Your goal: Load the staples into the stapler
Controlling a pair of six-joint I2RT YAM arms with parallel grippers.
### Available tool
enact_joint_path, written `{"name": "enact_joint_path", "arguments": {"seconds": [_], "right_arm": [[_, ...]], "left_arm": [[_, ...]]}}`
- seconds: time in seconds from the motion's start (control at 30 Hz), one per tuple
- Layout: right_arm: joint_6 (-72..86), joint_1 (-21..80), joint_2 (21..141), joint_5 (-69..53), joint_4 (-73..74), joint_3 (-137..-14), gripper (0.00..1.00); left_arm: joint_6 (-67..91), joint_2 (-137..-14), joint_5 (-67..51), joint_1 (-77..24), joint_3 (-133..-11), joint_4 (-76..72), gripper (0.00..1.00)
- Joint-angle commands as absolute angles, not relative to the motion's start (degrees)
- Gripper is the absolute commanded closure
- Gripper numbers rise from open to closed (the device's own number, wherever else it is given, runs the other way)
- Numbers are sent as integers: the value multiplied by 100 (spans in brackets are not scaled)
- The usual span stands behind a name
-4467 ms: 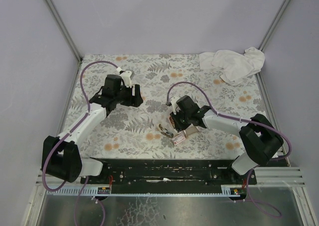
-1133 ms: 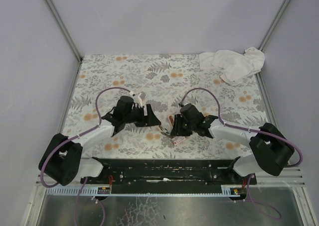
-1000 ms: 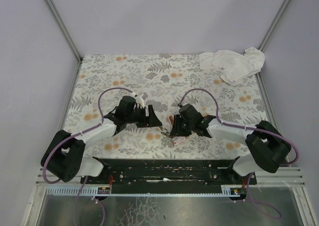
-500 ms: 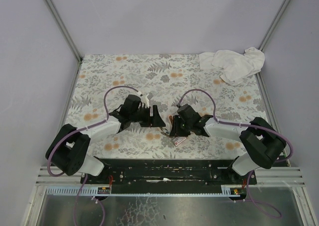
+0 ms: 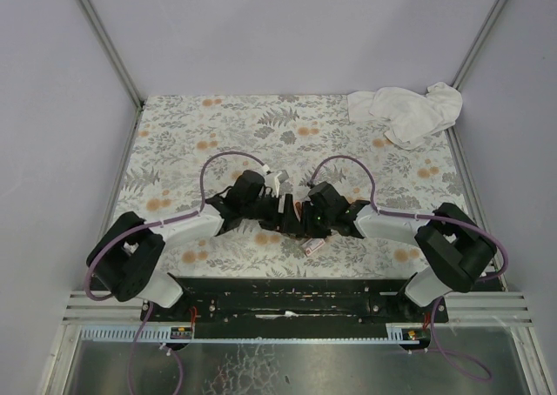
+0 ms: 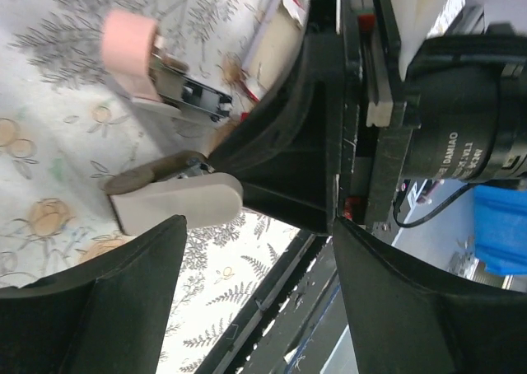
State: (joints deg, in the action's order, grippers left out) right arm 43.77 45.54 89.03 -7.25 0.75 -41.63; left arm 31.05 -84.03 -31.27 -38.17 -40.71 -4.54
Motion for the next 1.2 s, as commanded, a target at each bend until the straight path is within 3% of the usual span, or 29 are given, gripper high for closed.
{"name": "enact_joint_path", "arguments": {"seconds": [0.0, 0.3, 0.77, 1.17], "right_arm": [[4257, 4583, 8896, -797, -59, -4360, 68], [3804, 4588, 8199, -333, 801, -4498, 62], [2829, 3755, 6873, -170, 1718, -4399, 30], [2856, 3497, 6775, -733, 1382, -4143, 27]], "left_arm": [[3135, -8523, -3262, -4110, -4138, -858, 30], [2588, -7762, -2597, -4124, -4094, -880, 29], [1483, -8209, -2666, -3920, -3701, -2027, 28], [1183, -9011, -3082, -3920, -3850, -2268, 29]]}}
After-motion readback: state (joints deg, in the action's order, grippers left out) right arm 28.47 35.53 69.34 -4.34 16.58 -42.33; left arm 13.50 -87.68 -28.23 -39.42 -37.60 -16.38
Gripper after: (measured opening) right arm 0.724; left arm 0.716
